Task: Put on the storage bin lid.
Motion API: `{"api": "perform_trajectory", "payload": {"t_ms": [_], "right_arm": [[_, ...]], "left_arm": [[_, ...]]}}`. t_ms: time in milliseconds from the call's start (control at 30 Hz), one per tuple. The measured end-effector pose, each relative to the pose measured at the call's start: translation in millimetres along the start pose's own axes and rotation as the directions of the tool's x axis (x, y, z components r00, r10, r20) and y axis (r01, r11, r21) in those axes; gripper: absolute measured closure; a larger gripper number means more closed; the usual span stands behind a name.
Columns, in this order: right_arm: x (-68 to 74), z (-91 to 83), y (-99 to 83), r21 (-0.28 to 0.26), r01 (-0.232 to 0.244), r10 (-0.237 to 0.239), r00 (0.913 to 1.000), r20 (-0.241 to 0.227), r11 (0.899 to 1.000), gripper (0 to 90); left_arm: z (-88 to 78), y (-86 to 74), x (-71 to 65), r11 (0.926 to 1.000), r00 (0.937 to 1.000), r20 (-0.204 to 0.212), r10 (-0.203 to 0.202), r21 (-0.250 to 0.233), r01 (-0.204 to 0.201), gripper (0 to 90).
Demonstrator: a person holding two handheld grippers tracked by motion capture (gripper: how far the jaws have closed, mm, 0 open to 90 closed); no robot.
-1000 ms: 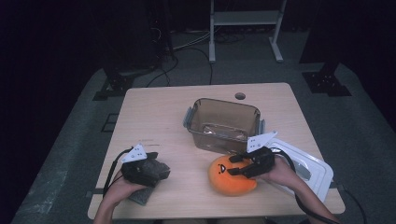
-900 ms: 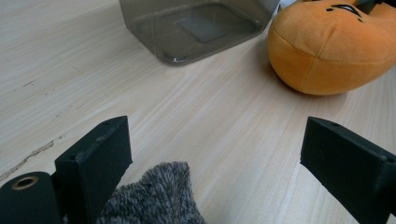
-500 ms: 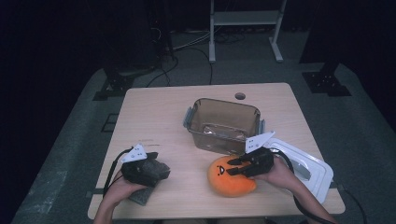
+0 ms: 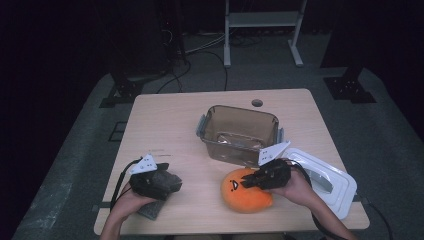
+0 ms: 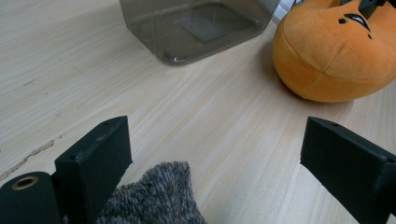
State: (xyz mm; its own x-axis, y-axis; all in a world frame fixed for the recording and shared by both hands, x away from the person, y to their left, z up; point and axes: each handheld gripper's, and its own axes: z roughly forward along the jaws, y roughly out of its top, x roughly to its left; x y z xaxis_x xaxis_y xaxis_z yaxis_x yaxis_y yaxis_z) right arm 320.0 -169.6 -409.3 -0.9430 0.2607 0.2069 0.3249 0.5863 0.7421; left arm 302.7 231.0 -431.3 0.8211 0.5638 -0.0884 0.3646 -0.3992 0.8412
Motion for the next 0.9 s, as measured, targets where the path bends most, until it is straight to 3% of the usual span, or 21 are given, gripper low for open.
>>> {"api": "perform_trajectory", "payload": {"t_ms": [267,667,900], "right_arm": [[1.1,-2.7,5.0,-0.015,-0.024,0.024,0.9995,-0.020,1.000,84.3],[8.4,-4.8,19.2,-0.011,-0.010,0.010,0.9994,-0.033,1.000,84.9],[16.0,-15.9,41.0,-0.046,0.007,-0.008,0.9998,-0.019,0.999,85.0]], "left_arm": [[-1.5,0.0,1.1,1.0000,1.0000,-0.002,-0.002,-0.004,0.002,8.0],[-3.8,-0.5,2.7,0.9999,0.9999,-0.008,-0.007,-0.014,0.007,8.0],[-5.9,-1.2,3.7,0.9997,0.9998,-0.013,-0.015,-0.018,0.015,7.9]]}}
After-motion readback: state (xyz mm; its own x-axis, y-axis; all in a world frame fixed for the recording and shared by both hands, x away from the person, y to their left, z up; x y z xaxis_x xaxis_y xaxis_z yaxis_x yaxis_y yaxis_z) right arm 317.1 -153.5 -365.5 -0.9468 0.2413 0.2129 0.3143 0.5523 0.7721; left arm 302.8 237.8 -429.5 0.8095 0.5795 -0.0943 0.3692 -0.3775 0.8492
